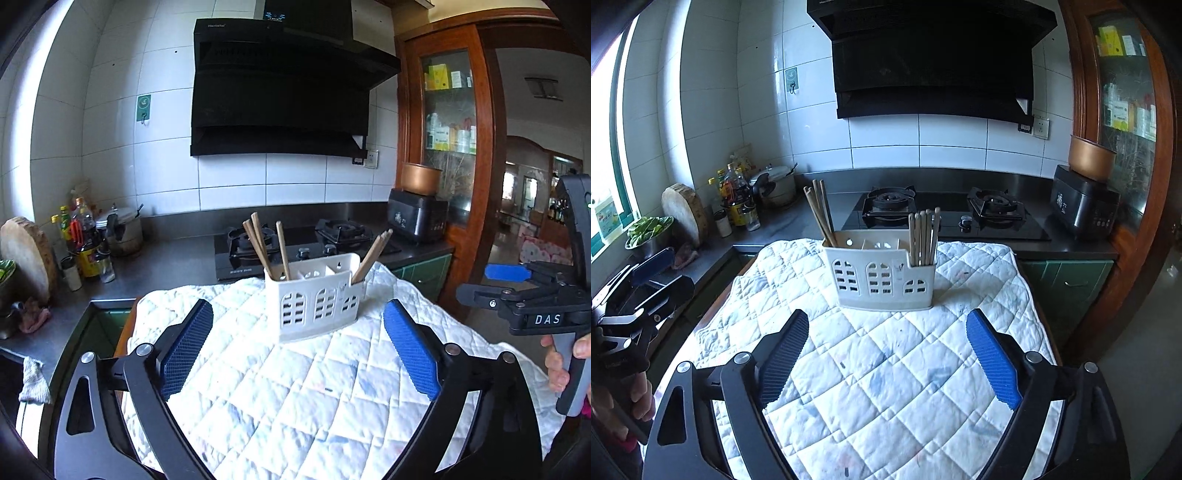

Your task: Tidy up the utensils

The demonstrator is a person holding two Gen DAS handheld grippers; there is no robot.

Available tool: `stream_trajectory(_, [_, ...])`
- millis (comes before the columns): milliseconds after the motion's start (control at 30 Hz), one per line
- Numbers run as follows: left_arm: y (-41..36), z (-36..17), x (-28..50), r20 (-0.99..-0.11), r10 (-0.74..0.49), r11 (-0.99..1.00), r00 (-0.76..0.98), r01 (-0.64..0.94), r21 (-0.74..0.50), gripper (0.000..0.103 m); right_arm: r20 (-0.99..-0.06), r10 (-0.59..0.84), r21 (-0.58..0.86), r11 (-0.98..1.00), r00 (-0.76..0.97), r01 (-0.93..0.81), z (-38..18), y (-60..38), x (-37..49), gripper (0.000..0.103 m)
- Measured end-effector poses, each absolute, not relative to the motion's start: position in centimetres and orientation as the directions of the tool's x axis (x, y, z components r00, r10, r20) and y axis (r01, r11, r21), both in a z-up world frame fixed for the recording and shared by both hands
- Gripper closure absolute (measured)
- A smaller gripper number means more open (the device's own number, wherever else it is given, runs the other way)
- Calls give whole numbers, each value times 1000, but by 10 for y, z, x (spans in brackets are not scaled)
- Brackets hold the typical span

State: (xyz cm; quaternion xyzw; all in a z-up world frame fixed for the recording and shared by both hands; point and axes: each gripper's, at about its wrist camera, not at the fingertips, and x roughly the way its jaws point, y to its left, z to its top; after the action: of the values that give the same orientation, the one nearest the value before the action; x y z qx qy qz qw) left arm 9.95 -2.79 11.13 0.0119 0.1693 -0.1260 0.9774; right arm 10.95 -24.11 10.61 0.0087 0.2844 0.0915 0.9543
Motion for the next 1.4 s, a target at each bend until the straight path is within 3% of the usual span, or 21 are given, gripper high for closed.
stream_trajectory(567, [11,78,43,-380,-159,987,911,155,-43,7,-518,75,56,997,852,-53,60,-238,34,12])
stream_trajectory(1400, [44,57,34,-417,-187,980,890,137,-147,7,-525,47,12,999,850,-48,54,-220,20,9])
